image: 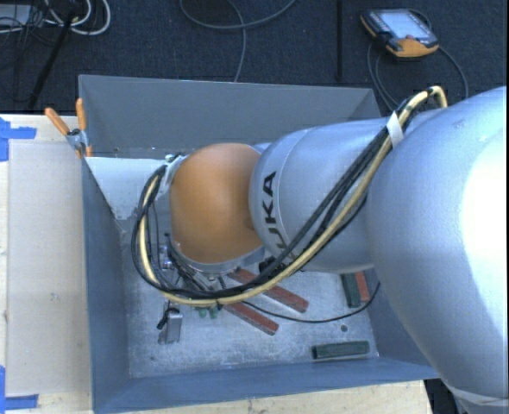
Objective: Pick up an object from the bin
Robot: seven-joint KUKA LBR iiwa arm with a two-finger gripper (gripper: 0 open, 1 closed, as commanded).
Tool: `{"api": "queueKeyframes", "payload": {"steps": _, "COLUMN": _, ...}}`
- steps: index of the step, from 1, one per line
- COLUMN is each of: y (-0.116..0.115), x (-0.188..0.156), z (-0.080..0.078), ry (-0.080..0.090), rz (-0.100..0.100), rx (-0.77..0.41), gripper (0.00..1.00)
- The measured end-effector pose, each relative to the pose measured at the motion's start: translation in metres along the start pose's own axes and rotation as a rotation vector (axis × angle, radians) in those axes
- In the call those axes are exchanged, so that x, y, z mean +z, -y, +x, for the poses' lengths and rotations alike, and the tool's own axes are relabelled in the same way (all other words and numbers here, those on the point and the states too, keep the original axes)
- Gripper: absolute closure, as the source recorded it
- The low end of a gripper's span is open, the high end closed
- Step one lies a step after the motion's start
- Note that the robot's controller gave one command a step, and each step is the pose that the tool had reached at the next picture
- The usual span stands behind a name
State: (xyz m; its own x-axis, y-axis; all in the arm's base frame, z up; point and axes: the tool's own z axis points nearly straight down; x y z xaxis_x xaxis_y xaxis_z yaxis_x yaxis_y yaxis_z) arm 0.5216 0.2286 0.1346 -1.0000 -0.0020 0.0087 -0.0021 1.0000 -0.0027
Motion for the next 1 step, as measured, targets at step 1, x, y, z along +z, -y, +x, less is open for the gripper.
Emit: {"api": "queueKeyframes", "payload": {"steps": 1, "y": 0.0004, "x": -0.0037, "z": -0.0021, "ry": 0.006, "rz": -0.002, "rx": 0.003, "gripper": 0.00}}
